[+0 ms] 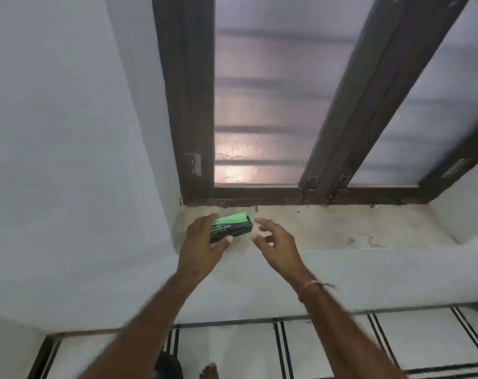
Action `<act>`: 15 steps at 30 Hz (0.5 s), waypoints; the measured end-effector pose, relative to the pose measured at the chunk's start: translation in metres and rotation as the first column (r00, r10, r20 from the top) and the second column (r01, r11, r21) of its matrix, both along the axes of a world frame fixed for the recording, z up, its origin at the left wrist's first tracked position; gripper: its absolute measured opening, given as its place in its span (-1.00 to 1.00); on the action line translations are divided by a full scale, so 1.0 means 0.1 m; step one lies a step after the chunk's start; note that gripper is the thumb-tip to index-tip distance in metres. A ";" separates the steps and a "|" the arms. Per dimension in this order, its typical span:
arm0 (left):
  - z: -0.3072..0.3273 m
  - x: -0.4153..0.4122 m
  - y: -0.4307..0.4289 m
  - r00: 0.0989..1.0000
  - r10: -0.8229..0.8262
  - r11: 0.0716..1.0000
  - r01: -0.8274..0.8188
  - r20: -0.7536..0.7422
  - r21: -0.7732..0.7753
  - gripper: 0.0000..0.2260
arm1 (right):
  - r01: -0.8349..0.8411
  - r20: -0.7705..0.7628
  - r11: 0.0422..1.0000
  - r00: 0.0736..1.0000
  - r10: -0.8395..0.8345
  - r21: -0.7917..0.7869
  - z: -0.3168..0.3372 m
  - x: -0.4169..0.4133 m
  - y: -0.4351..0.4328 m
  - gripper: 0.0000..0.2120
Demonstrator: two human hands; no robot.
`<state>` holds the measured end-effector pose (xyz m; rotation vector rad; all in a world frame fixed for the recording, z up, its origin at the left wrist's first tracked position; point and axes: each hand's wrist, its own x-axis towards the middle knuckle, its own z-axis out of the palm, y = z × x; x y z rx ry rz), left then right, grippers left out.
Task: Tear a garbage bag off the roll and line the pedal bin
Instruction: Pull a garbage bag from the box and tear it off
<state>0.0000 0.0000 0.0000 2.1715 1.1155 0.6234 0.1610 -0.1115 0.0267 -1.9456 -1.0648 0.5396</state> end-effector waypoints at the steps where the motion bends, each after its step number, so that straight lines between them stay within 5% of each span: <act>1: -0.07 0.06 0.09 0.999 0.003 1.000 -0.002 -0.033 0.022 -0.41 | 0.000 -0.006 1.000 1.000 -0.001 -0.013 -0.04 0.04 0.08 -0.56; 8: -0.50 0.46 0.51 0.966 -0.031 0.999 0.025 -0.258 -0.025 -0.41 | -0.040 -0.090 0.990 0.996 0.028 -0.139 -0.52 0.46 0.61 -0.43; 15: -0.50 0.42 0.58 0.993 -0.118 0.979 0.119 0.012 -0.165 -0.48 | -0.139 -0.264 0.990 0.955 0.131 -0.012 -0.42 0.72 0.69 -0.60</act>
